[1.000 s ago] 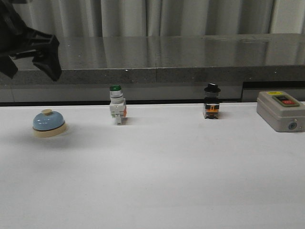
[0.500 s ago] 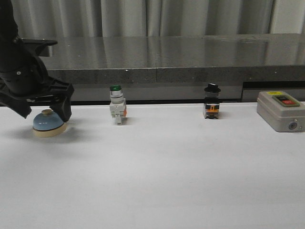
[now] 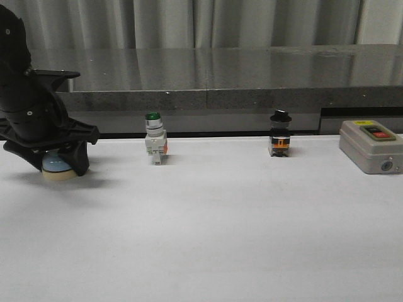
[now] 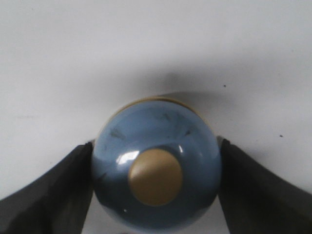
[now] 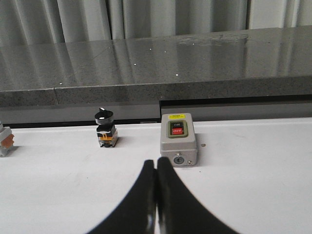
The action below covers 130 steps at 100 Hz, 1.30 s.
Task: Place and press bell with both arms
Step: 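Lower the left gripper onto the blue bell and grasp its dome, then carry the bell with the left gripper toward the table center and set it down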
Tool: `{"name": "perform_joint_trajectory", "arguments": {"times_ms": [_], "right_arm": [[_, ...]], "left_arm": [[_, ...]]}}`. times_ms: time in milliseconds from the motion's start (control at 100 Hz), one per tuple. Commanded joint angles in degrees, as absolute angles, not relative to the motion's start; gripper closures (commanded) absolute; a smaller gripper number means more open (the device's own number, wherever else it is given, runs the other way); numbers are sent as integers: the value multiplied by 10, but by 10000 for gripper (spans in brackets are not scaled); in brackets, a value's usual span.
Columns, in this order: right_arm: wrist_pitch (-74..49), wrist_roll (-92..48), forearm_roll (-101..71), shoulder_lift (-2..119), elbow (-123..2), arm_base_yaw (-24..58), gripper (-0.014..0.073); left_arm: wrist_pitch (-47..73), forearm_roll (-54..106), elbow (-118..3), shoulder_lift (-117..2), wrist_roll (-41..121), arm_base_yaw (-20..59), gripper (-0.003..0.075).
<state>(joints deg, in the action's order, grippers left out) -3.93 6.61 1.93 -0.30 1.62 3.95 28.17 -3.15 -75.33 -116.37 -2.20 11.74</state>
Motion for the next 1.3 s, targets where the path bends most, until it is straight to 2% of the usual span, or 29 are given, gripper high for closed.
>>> {"name": "perform_joint_trajectory", "arguments": {"times_ms": [0,100,300,570,870,1290], "right_arm": [[10,64,20,2,7,35,654],[10,64,20,2,7,35,654],[10,64,20,2,7,35,654],[10,64,20,2,7,35,654],[10,64,20,2,7,35,654],[10,64,20,2,7,35,654]], "left_arm": [[268,-32,-770,-1132,-25,122,596],[284,-32,-770,-1116,-25,123,649],[314,-32,-770,-1052,-10,156,649],[328,-32,-772,-1004,-9,267,649],[284,-32,-778,-1057,-9,385,649],[300,-25,-843,-1159,-9,431,643]]}}
